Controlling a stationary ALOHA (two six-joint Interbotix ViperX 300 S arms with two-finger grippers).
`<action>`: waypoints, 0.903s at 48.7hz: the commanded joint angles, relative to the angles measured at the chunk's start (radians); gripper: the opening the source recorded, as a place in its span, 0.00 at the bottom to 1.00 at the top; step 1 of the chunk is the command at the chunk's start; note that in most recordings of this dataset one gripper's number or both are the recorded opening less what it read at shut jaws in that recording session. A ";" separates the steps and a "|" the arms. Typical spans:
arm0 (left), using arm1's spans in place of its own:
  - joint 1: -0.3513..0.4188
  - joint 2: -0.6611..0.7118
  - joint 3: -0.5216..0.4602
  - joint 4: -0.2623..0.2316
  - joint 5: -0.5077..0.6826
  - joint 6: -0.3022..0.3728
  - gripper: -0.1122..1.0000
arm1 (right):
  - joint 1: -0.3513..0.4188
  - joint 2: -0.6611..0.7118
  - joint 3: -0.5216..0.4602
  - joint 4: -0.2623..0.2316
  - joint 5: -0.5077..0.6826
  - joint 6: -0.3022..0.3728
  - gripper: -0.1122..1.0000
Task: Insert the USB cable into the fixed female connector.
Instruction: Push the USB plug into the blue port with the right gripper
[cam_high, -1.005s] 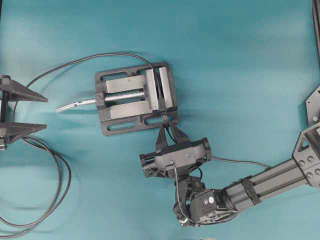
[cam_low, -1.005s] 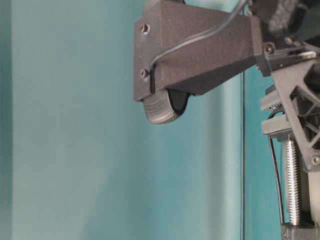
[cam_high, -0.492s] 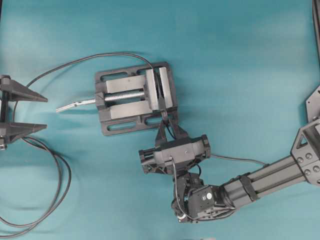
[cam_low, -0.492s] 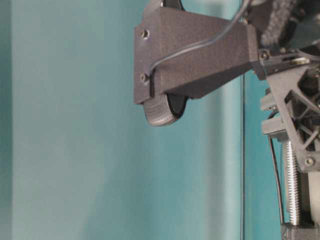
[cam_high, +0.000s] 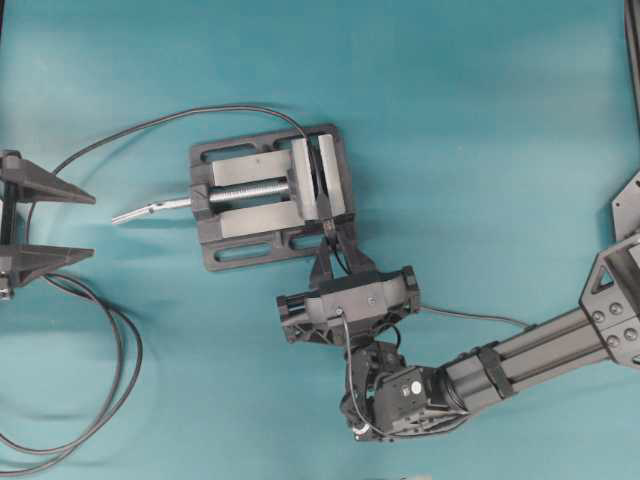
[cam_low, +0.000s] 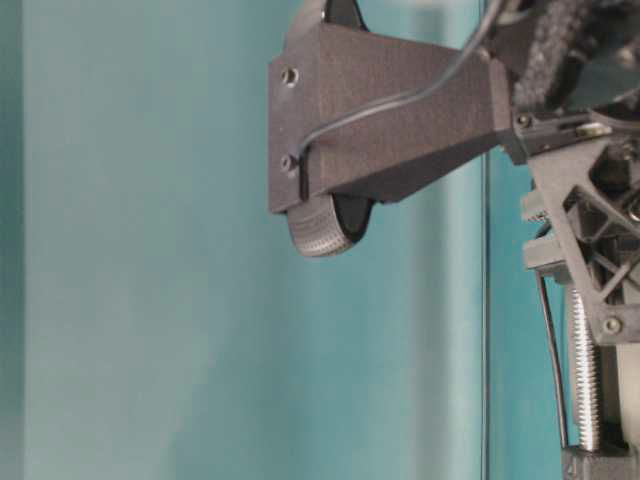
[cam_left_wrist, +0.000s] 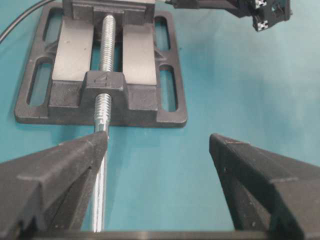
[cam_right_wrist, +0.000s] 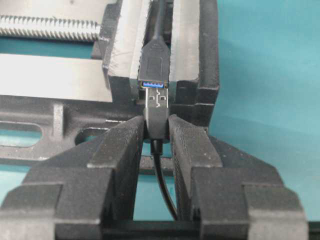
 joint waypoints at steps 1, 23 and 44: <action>0.000 0.006 -0.012 0.003 -0.009 -0.009 0.99 | -0.012 -0.055 -0.023 -0.005 -0.005 -0.002 0.29; 0.000 0.006 -0.012 0.003 -0.009 -0.009 0.99 | -0.018 -0.054 -0.037 -0.017 -0.003 -0.009 0.29; 0.002 0.006 -0.012 0.003 -0.009 -0.009 0.99 | -0.029 -0.054 -0.029 -0.017 -0.003 -0.005 0.29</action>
